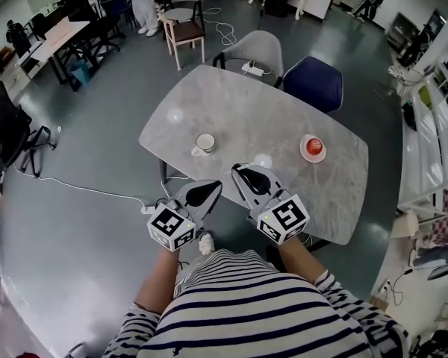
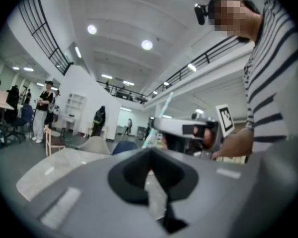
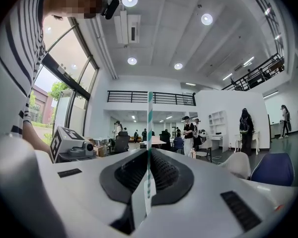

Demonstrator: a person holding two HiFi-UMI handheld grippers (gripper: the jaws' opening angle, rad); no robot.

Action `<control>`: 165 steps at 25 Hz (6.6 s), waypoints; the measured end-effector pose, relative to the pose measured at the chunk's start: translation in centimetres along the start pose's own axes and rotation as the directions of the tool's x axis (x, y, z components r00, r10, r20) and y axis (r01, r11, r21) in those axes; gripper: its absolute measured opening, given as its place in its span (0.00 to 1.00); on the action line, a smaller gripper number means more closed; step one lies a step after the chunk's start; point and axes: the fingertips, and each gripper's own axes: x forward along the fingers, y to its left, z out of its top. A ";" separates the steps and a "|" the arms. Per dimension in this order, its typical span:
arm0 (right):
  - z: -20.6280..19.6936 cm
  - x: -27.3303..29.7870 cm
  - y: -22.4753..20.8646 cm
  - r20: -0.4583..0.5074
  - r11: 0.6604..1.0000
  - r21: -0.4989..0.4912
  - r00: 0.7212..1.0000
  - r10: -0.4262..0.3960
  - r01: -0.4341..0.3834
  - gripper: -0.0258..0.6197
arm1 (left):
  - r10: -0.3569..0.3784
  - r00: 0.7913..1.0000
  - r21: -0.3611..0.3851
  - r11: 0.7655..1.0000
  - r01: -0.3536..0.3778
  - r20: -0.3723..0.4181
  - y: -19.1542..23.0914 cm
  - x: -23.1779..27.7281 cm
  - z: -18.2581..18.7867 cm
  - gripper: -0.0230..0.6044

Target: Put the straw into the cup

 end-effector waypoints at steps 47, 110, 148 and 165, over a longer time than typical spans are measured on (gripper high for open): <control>-9.5 19.1 -11.3 -0.173 0.999 0.030 0.985 -0.008 0.013 0.07 | -0.032 0.995 -0.051 0.998 0.027 -0.095 17.2 6.1 -5.0 0.05; -29.1 23.4 -13.0 -0.611 0.999 0.032 0.790 0.049 -0.037 0.07 | 0.063 0.988 -0.095 0.992 -0.077 -0.144 18.6 4.6 -8.4 0.05; -24.1 22.4 -11.9 -0.518 0.999 0.043 0.855 0.023 -0.001 0.07 | 0.078 0.989 -0.059 0.995 -0.086 -0.129 19.7 3.4 -7.5 0.05; -13.2 16.9 -7.7 -0.316 0.999 0.020 0.948 0.032 -0.027 0.07 | 0.034 0.993 0.000 0.999 -0.034 -0.111 17.6 1.1 -4.2 0.05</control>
